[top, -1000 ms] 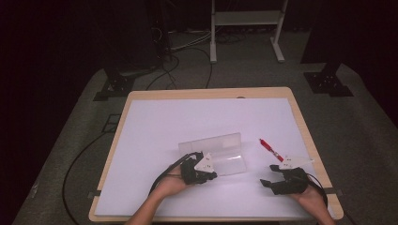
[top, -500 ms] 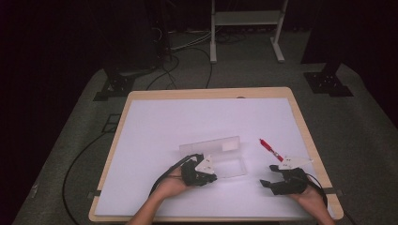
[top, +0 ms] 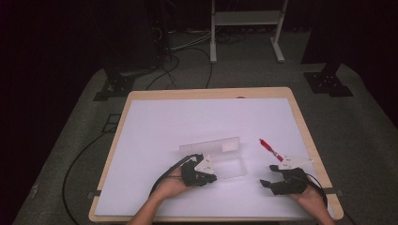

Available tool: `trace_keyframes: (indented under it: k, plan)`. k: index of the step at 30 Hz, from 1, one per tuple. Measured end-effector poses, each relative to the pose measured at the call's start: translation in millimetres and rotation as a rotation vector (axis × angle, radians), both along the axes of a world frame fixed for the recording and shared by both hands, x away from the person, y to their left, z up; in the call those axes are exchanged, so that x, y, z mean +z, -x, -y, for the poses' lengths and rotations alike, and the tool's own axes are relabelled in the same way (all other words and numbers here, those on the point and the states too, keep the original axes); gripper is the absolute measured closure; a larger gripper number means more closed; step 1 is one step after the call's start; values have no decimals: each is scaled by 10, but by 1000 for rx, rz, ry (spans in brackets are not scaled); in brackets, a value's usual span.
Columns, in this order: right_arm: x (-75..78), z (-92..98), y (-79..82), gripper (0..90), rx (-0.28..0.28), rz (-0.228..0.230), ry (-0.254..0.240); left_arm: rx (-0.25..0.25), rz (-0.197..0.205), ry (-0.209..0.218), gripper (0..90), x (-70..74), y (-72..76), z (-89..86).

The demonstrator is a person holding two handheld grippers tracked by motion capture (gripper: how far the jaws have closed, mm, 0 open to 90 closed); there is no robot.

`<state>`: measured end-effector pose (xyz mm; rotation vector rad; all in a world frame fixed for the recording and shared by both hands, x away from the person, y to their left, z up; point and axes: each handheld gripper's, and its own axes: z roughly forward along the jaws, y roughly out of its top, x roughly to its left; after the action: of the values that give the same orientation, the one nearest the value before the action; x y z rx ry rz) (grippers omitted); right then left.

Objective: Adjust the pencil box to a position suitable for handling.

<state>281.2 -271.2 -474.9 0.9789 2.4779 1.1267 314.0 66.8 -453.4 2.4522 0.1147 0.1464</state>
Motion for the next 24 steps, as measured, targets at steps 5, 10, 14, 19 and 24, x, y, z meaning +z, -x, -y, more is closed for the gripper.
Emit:
trace_keyframes:
  k: [5,10,14,19,24]
  plan:
    - [2,1,2,272,-1,0,-1,5,-8,7,874,-11,3,1]
    - [-2,-4,-2,272,0,-1,0,6,-15,13,873,-8,-9,-9]
    - [-1,-3,-2,272,0,-1,0,6,-21,17,867,-6,-8,-16]
    - [2,3,-3,272,-1,1,-2,2,-33,17,832,-7,-2,-18]
    - [6,8,-5,272,-4,1,-5,-3,-40,14,790,-1,2,-30]
